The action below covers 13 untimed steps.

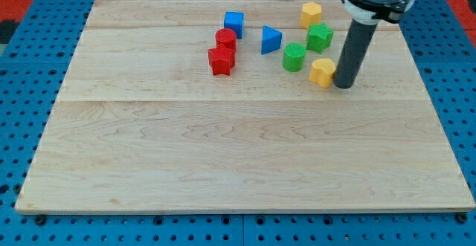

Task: Nudge red star a bit down

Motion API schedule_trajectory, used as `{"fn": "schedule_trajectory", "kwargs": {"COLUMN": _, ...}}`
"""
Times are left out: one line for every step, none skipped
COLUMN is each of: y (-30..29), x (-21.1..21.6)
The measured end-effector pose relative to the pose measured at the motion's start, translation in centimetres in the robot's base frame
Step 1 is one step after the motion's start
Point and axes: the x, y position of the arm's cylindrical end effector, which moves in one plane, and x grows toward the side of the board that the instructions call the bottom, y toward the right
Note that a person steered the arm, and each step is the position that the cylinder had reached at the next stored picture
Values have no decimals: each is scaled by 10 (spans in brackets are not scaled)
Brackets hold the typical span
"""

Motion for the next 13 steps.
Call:
{"fn": "schedule_trajectory", "kwargs": {"y": -23, "x": 2}}
{"fn": "schedule_trajectory", "kwargs": {"y": -31, "x": 17}}
{"fn": "schedule_trajectory", "kwargs": {"y": -30, "x": 25}}
{"fn": "schedule_trajectory", "kwargs": {"y": -28, "x": 25}}
{"fn": "schedule_trajectory", "kwargs": {"y": 25, "x": 40}}
{"fn": "schedule_trajectory", "kwargs": {"y": 46, "x": 37}}
{"fn": "schedule_trajectory", "kwargs": {"y": 46, "x": 37}}
{"fn": "schedule_trajectory", "kwargs": {"y": 28, "x": 76}}
{"fn": "schedule_trajectory", "kwargs": {"y": -37, "x": 91}}
{"fn": "schedule_trajectory", "kwargs": {"y": -138, "x": 66}}
{"fn": "schedule_trajectory", "kwargs": {"y": -245, "x": 20}}
{"fn": "schedule_trajectory", "kwargs": {"y": -282, "x": -51}}
{"fn": "schedule_trajectory", "kwargs": {"y": -282, "x": -42}}
